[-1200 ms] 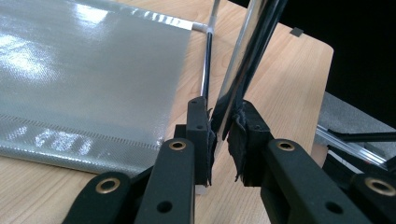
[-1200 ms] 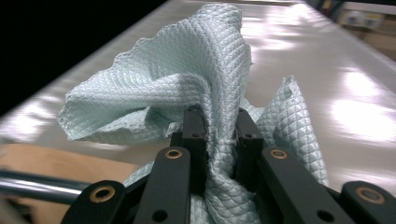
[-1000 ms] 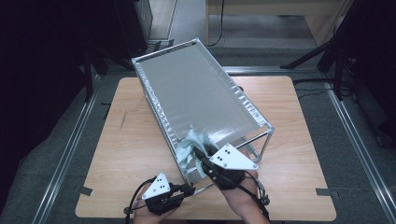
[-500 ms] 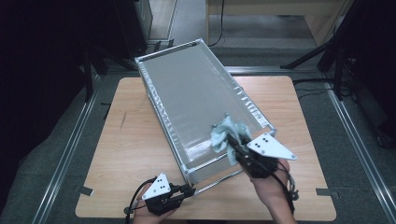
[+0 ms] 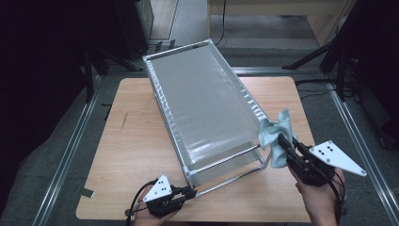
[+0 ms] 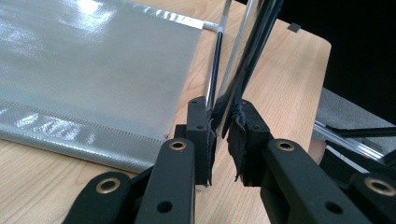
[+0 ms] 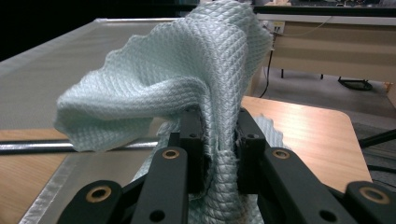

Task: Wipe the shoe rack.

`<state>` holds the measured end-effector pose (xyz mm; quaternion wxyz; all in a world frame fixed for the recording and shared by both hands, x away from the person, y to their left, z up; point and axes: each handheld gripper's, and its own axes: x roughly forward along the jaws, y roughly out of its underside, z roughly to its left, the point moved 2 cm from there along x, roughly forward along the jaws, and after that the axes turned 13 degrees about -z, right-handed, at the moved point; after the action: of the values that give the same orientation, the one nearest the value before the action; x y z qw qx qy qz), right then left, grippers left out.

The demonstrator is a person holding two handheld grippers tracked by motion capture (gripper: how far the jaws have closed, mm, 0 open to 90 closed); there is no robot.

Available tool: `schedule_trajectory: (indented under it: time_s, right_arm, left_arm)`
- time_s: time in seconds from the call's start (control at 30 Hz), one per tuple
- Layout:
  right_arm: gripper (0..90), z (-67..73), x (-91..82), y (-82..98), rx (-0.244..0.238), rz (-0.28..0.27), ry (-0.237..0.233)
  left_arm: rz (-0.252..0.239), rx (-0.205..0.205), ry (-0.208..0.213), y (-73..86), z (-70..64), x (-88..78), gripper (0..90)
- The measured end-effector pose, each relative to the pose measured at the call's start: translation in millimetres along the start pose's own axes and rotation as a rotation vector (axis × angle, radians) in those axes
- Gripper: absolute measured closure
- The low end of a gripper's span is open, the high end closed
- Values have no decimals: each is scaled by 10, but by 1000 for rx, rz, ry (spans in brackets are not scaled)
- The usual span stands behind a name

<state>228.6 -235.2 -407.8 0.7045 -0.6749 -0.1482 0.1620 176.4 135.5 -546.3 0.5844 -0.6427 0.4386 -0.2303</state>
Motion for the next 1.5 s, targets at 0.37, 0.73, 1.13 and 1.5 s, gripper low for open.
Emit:
schedule_trajectory:
  time_s: [0.37,0.73,1.13,1.5]
  right_arm:
    - [780,21,-192,-87,-2,-39,-103]
    - [781,558,-19,162,-15,39,-234]
    - [787,1095,22,224,-66,72,-381]
    - [787,350,3,241,-20,90,-91]
  left_arm:
    - [3,2,-4,0,-14,18,788]
    - [3,0,-12,-2,-60,75,788]
    - [0,0,-17,-2,-90,110,790]
    - [7,4,-8,1,-83,108,790]
